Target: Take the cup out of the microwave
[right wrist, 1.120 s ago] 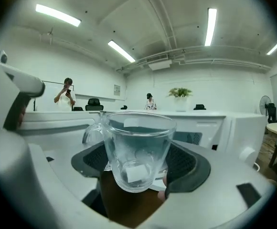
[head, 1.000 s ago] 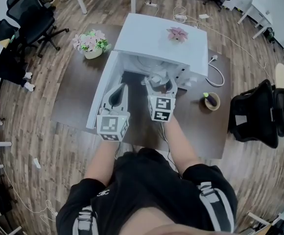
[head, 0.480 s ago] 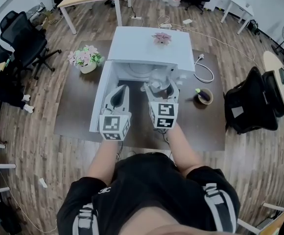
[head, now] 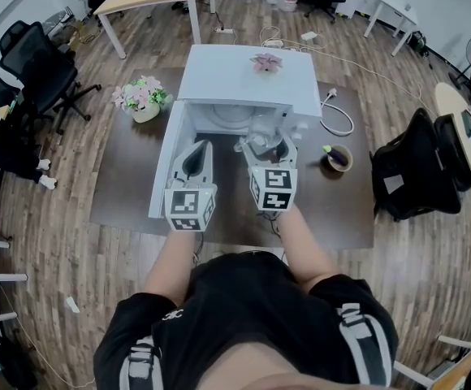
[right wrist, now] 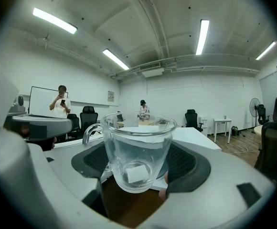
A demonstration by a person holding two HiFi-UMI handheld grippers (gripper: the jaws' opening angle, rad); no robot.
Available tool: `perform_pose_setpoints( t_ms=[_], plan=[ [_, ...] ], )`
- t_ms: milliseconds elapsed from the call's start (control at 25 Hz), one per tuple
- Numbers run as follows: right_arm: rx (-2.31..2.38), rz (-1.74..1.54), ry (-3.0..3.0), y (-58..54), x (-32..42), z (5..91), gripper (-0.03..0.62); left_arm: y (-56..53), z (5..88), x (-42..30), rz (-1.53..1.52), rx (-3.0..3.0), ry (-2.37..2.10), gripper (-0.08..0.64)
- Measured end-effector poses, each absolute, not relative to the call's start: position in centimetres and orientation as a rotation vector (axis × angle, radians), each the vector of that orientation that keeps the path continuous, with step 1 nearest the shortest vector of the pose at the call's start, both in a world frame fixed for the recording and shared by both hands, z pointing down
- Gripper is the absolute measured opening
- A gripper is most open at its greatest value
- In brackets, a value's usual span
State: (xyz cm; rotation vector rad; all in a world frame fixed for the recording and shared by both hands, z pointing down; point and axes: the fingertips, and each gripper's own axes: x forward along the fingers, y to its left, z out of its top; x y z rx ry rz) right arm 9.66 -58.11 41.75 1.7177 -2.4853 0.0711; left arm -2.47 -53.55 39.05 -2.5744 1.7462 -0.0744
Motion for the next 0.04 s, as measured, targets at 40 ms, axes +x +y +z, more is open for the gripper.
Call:
perform_pose_setpoints(
  t_ms=[40],
  plan=[
    [1.718, 0.072, -2.483, -58.14, 9.71, 41.79, 0.371, -53.56, 39.05, -2.47, -0.074, -2.576, 1.745, -0.008]
  ],
)
